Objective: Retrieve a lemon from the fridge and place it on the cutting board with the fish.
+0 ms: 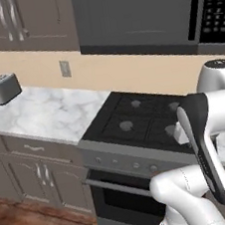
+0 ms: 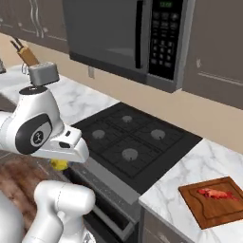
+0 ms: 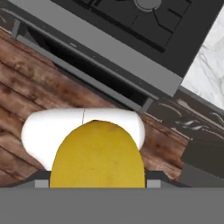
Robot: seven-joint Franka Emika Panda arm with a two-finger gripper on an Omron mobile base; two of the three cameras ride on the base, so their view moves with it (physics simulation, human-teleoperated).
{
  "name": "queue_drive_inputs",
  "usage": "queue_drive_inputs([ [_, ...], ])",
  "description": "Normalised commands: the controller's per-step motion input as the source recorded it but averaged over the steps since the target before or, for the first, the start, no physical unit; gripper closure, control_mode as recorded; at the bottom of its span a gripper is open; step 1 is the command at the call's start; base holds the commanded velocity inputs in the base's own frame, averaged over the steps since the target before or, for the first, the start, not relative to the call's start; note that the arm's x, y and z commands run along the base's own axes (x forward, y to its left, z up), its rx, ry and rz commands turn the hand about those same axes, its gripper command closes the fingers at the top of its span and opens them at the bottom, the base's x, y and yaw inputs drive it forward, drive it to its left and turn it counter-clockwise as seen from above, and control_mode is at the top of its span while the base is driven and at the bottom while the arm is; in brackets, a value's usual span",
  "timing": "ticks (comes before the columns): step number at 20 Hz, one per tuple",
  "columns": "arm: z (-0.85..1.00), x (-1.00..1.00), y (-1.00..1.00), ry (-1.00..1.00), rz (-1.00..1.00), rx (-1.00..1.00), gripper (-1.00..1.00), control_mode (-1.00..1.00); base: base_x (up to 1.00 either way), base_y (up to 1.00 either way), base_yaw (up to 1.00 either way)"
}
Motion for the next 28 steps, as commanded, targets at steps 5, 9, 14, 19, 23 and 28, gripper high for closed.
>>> queue_drive_inputs([
  [5, 0.00, 0.00, 0.00, 0.00, 0.00, 0.00, 1.00, 1.00, 0.00, -0.18, -0.41],
  [9, 0.00, 0.00, 0.00, 0.00, 0.00, 0.00, 1.00, 1.00, 0.00, -0.26, -0.48],
  [14, 0.00, 0.00, 0.00, 0.00, 0.00, 0.00, 1.00, 1.00, 0.00, -0.35, -0.53],
  [19, 0.00, 0.00, 0.00, 0.00, 0.00, 0.00, 1.00, 1.00, 0.04, -0.40, -0.58],
  [23, 0.00, 0.00, 0.00, 0.00, 0.00, 0.00, 1.00, 1.00, 0.18, -0.45, -0.62],
  [28, 0.00, 0.00, 0.00, 0.00, 0.00, 0.00, 1.00, 1.00, 0.23, -0.21, -0.53],
])
